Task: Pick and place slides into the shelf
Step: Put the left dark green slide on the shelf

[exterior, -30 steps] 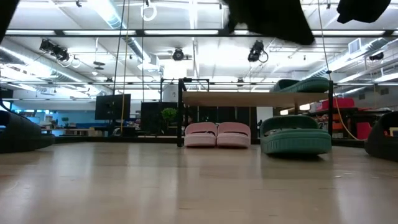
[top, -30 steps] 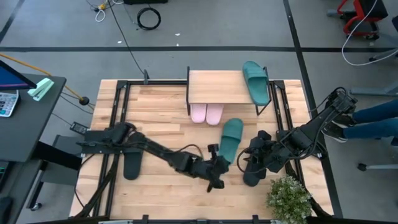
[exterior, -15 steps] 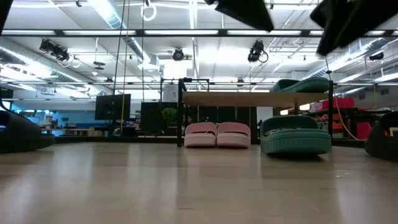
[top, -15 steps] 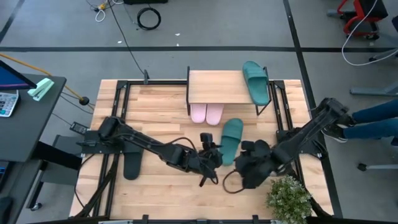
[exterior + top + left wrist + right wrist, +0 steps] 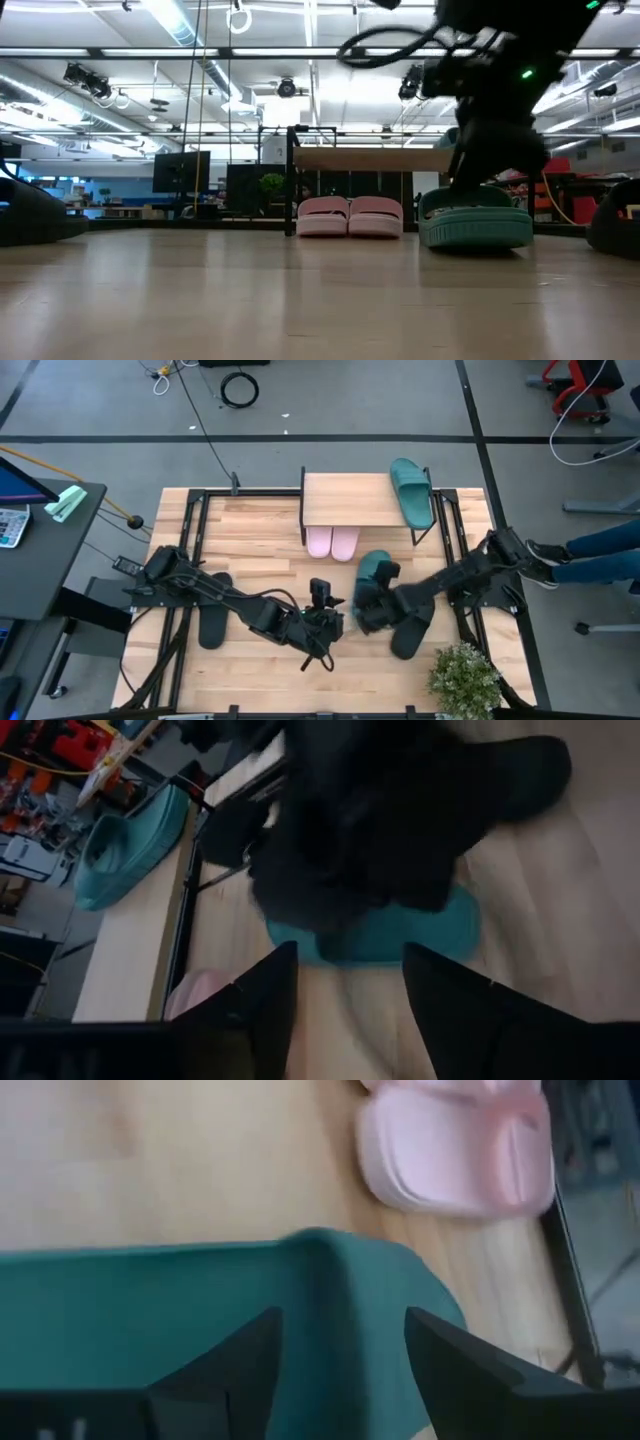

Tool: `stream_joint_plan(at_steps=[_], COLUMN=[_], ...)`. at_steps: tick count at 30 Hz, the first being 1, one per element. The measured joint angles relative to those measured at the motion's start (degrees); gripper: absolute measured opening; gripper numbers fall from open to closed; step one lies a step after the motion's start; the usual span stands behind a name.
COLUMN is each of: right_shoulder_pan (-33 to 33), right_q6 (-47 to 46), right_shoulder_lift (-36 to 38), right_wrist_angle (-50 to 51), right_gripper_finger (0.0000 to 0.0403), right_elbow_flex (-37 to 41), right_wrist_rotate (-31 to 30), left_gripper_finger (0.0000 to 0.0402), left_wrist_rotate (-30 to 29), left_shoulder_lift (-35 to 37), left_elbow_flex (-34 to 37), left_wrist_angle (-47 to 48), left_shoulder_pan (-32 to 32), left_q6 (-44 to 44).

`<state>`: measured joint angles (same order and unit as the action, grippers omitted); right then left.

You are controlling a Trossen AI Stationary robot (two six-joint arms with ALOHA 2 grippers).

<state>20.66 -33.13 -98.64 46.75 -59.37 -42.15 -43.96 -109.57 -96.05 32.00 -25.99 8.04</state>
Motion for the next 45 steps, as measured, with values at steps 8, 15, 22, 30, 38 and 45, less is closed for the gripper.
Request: stream_joint_plan(at_steps=[8,15,22,30,38,45], right_shoulder_pan=[-7.9,-10.8,-6.0,3.4,5.7,-3.1], right_q6=[0.4,1.2,2.0,17.0,27.5,49.0], right_shoulder_lift=[0.2,-0.2,1.7,8.4,21.4,32.6], right_wrist_angle=[0.6,0.2,-0.9,-0.7,0.5,0.4], right_gripper_finger=[0.0197,0.0032,0.0012,0.0010,0.0010,0.0010], right_elbow_flex=[0.0,0.0,-0.1,-1.3,-1.3,-1.4], right_wrist_rotate=[2.5,10.2,9.3,-3.0,-18.8,-22.2], left_gripper_finger=[0.0170,0.0157,0.0125,0.0071,0.0036,0.0019], left_wrist_rotate=[-1.3,-1.4,-1.3,-1.4,-1.2,-1.2], left_shoulder_lift=[0.6,0.7,1.3,5.8,7.9,8.0], left_elbow_flex=[0.0,0.0,0.1,0.0,0.0,0.0], left_wrist_angle=[6.2,13.4,22.2,26.2,26.8,26.7], left_shoulder_pan=[-0.6,-0.7,-0.8,-1.6,-1.6,-1.6], left_q6=[-3.1,-9.6,-19.4,-25.9,-27.0,-26.9])
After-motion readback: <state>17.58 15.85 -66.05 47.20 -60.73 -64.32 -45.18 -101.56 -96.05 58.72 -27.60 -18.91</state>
